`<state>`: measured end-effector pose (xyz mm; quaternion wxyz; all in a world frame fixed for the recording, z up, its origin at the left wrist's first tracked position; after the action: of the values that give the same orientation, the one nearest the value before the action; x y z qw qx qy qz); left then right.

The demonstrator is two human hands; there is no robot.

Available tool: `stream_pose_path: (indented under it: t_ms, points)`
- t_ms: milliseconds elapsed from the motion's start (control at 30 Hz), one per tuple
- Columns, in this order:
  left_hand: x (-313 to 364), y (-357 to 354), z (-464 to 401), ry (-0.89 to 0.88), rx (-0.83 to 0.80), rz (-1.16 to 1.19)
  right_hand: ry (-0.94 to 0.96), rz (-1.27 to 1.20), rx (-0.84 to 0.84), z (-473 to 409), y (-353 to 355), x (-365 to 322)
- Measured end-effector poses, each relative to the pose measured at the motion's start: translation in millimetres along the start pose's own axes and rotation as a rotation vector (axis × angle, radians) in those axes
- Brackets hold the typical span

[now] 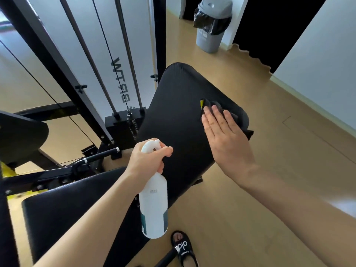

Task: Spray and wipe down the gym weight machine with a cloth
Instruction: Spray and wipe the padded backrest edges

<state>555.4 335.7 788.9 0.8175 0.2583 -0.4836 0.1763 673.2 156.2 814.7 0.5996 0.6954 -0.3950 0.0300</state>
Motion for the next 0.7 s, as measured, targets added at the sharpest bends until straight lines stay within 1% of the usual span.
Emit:
stream_pose_path:
  t_ms: [67,133,233,333,400,467,533,600,700]
  points:
    - [-9.4,4.4,2.8,0.005,-0.003,-0.026,-0.017,-0.008,-0.009,6.4,-13.6,-23.0]
    - [-19.9,7.1,6.4,0.010,-0.006,-0.040,0.009,-0.037,-0.048,13.7,-26.0,-46.1]
    - [-34.5,11.3,11.0,0.020,-0.025,-0.059,0.149,-0.078,-0.113,27.2,-46.3,-91.2]
    - [-44.9,16.2,14.4,0.028,-0.017,-0.062,0.309,-0.056,-0.156,36.1,-64.2,-129.5]
    - [-48.8,18.7,16.5,0.038,-0.011,-0.058,0.357,-0.046,-0.155,34.9,-64.8,-131.7]
    - [-49.7,19.7,18.7,0.041,-0.019,-0.054,0.375,-0.062,-0.133,30.2,-57.6,-115.5]
    - [-47.2,17.8,20.5,0.036,-0.039,-0.059,0.310,-0.068,-0.052,22.2,-43.0,-80.4]
    - [-44.6,13.1,22.9,0.027,-0.058,-0.075,0.201,-0.044,0.016,18.9,-26.3,-39.5]
    - [-38.3,2.5,26.9,0.014,-0.092,-0.091,-0.041,-0.061,0.056,22.3,-10.0,1.0]
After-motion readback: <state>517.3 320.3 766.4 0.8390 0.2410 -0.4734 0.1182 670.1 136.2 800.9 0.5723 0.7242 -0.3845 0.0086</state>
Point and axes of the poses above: each hand's wrist, its own z-axis away from the middle knuckle, its own y-axis out of the back of the hand, x = y × z, the point moved 4 cm from there along -z, towards the middle knuckle, and after that the axes turned 5 degrees about x, right-handed, at the moved point
